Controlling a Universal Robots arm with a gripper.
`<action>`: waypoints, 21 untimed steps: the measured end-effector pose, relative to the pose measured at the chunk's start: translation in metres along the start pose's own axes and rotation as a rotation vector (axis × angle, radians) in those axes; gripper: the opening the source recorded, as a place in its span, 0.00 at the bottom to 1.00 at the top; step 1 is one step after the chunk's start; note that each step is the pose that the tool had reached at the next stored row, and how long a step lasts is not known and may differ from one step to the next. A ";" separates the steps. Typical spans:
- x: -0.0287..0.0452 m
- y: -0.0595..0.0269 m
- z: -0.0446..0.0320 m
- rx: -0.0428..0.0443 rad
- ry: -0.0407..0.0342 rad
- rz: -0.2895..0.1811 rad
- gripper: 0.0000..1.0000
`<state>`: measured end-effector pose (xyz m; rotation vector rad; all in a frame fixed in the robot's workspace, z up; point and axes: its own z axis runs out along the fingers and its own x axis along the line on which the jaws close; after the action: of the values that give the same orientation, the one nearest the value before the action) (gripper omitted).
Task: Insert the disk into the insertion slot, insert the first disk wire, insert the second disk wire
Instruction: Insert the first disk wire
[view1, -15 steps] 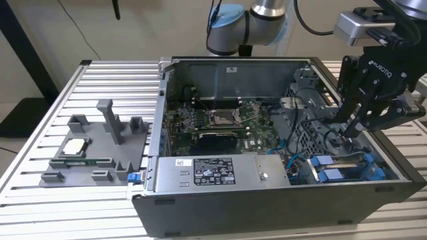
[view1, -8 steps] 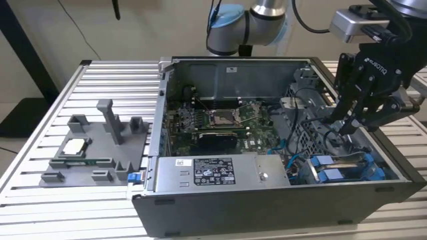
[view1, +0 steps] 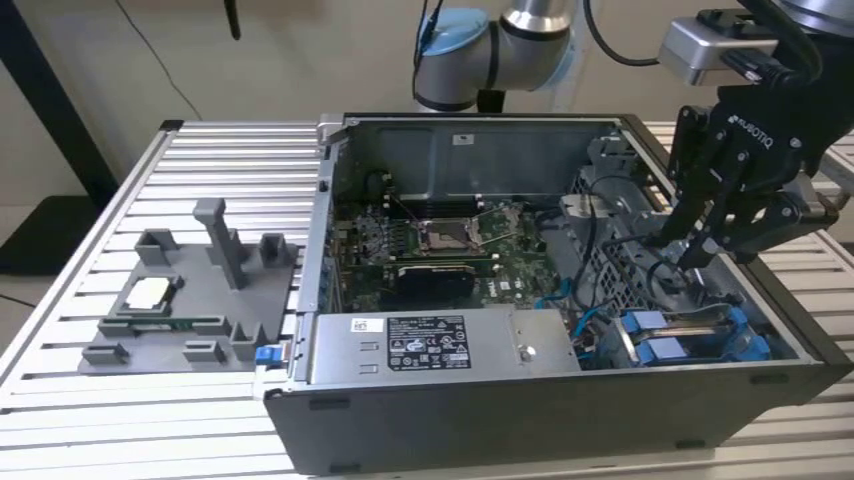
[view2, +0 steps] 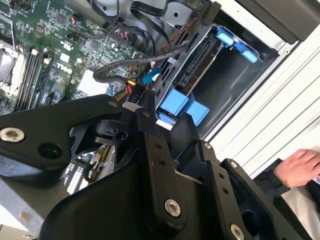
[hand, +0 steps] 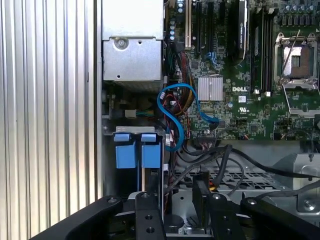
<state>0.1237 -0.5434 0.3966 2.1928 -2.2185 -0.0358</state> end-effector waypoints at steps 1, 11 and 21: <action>0.0000 0.0000 0.0000 0.0000 0.0000 0.000 0.40; -0.0003 0.0000 0.0013 -0.0014 -0.0160 0.000 0.40; -0.0006 0.0002 0.0017 -0.0050 -0.0398 0.001 0.40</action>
<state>0.1235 -0.5427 0.3949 2.2080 -2.2369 -0.0857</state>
